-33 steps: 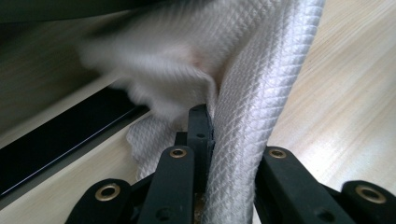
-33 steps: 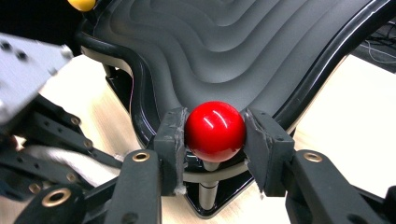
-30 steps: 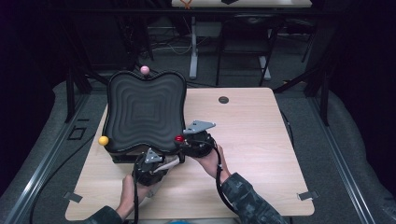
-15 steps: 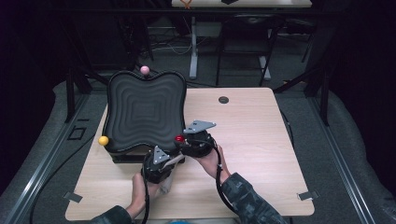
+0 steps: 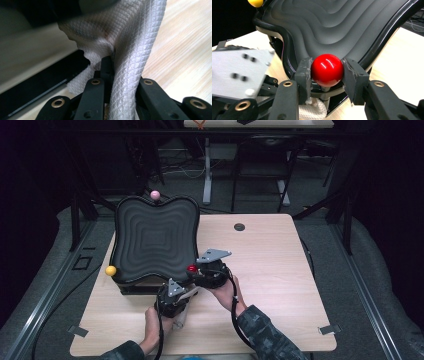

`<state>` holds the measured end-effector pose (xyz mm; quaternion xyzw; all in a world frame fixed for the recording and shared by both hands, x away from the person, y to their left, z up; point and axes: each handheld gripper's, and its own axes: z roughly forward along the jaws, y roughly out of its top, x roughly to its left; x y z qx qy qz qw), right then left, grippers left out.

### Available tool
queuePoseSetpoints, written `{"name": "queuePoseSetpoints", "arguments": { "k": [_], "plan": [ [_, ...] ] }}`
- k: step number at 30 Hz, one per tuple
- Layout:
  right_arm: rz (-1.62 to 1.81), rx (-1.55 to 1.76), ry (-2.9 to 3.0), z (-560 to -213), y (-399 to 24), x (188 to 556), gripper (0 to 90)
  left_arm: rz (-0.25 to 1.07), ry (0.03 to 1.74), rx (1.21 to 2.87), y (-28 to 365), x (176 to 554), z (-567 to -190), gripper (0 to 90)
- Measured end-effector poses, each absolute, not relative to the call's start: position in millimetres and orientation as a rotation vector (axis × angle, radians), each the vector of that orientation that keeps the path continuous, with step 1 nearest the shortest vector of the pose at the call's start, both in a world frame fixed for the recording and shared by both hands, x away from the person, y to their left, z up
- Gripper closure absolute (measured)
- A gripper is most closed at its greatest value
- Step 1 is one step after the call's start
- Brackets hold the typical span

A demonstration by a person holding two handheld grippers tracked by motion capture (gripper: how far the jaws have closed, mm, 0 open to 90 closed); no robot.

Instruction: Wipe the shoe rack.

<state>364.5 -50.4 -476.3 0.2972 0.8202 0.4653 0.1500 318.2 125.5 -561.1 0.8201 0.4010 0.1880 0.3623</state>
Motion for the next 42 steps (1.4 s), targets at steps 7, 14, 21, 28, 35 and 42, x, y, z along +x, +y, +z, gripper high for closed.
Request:
{"name": "queuePoseSetpoints", "arguments": {
  "k": [7,14,21,28,35,42],
  "plan": [
    [1.339,0.856,2.356,-476.4,-50.2,364.2,59.6,0.484,1.019,2.084,124.9,317.1,-557.7,81.1],
    [1.338,0.854,2.357,-476.4,-50.3,364.6,59.7,0.442,1.051,2.127,123.8,320.9,-567.6,81.4],
    [1.335,0.851,2.358,-476.5,-50.3,364.7,59.7,0.441,1.024,2.127,121.6,320.3,-567.7,81.1],
    [1.324,0.852,2.359,-476.4,-49.7,364.0,59.9,0.458,1.06,2.137,128.6,323.8,-571.8,81.1],
    [1.316,0.851,2.358,-476.3,-49.1,363.6,59.9,0.472,1.112,2.113,136.9,324.5,-572.9,81.0],
    [1.305,0.853,2.361,-475.7,-48.8,363.5,59.9,0.479,1.18,2.075,151.3,324.0,-573.1,81.0]
  ]
}}
